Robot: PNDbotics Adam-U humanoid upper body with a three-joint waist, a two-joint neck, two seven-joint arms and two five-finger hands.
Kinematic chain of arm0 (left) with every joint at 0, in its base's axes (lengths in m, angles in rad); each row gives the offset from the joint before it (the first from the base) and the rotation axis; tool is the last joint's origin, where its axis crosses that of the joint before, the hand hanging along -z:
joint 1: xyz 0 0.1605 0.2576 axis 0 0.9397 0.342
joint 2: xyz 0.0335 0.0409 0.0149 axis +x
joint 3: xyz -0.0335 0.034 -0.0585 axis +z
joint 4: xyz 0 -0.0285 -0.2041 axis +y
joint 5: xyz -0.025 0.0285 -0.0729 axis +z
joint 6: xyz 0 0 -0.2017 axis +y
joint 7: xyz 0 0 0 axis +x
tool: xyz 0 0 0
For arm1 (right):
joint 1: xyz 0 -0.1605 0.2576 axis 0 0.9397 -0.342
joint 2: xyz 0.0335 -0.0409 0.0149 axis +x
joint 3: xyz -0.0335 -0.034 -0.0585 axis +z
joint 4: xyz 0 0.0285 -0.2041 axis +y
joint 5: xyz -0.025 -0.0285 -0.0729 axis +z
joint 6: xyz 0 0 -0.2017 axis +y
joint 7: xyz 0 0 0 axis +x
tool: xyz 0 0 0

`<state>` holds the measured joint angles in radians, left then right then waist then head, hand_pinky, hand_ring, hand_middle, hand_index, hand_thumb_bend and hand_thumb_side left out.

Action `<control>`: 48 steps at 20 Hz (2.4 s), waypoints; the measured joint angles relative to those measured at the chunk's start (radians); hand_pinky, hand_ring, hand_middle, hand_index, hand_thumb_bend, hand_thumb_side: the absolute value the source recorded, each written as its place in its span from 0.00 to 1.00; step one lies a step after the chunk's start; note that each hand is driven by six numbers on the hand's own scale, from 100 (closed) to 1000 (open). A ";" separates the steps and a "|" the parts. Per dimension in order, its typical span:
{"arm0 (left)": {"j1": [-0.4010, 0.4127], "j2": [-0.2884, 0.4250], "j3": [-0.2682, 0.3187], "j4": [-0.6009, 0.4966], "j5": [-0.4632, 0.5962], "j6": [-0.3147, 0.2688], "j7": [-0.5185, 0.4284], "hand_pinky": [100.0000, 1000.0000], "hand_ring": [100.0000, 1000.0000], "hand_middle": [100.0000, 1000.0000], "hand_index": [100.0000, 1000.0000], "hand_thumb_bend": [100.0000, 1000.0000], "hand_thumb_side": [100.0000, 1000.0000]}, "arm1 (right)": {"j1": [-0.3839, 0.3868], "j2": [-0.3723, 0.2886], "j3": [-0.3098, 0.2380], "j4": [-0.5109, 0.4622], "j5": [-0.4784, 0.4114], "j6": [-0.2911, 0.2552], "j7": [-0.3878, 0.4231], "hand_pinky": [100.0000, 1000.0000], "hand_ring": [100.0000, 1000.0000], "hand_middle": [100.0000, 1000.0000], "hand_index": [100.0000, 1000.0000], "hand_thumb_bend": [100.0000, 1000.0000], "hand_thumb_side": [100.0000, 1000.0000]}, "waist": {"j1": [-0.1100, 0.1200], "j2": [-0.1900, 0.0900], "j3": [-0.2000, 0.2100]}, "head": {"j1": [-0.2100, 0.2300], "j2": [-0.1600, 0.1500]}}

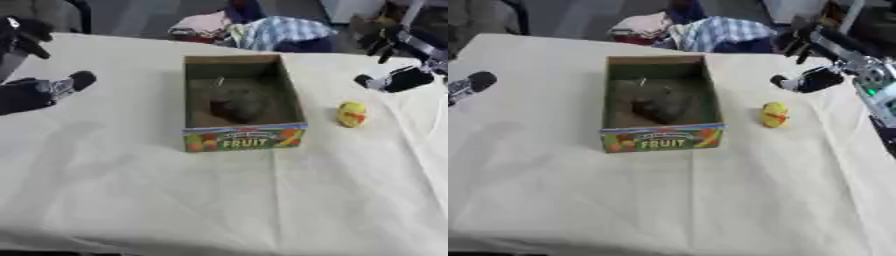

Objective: Pick up objects on the table and place them in the box.

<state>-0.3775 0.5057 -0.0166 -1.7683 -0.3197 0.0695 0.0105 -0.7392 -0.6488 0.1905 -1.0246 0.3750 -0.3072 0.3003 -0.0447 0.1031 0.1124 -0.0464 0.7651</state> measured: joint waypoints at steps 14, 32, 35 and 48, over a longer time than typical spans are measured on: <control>0.017 -0.025 0.015 0.016 0.047 -0.007 0.019 0.64 0.47 0.54 0.69 0.78 0.41 | -0.023 0.072 -0.050 0.209 0.147 -0.025 0.000 0.56 0.70 0.69 0.80 0.31 0.04 | 0.008 0.017 0.003 | -0.015 0.000; 0.025 -0.031 0.021 0.049 0.065 -0.009 0.020 0.64 0.47 0.54 0.69 0.78 0.42 | -0.013 0.071 -0.079 0.265 0.232 -0.005 0.054 0.60 0.74 0.71 0.80 0.27 0.13 | 0.013 0.021 -0.012 | -0.018 0.000; 0.026 -0.032 0.021 0.049 0.066 -0.010 0.019 0.64 0.47 0.54 0.69 0.78 0.42 | -0.013 0.072 -0.080 0.274 0.253 -0.006 0.060 0.61 0.74 0.71 0.79 0.27 0.13 | 0.015 0.022 -0.011 | -0.018 0.000; 0.027 -0.040 0.021 0.049 0.066 -0.013 0.015 0.64 0.47 0.54 0.69 0.77 0.43 | -0.014 0.090 -0.080 0.271 0.359 -0.032 -0.007 0.52 0.58 0.44 0.23 0.03 0.00 | 0.018 0.024 -0.013 | -0.017 0.000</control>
<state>-0.3510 0.4655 0.0044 -1.7190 -0.2533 0.0565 0.0257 -0.7535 -0.5589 0.1109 -0.7532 0.7339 -0.3394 0.2929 -0.0269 0.1275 0.0992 -0.0639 0.7651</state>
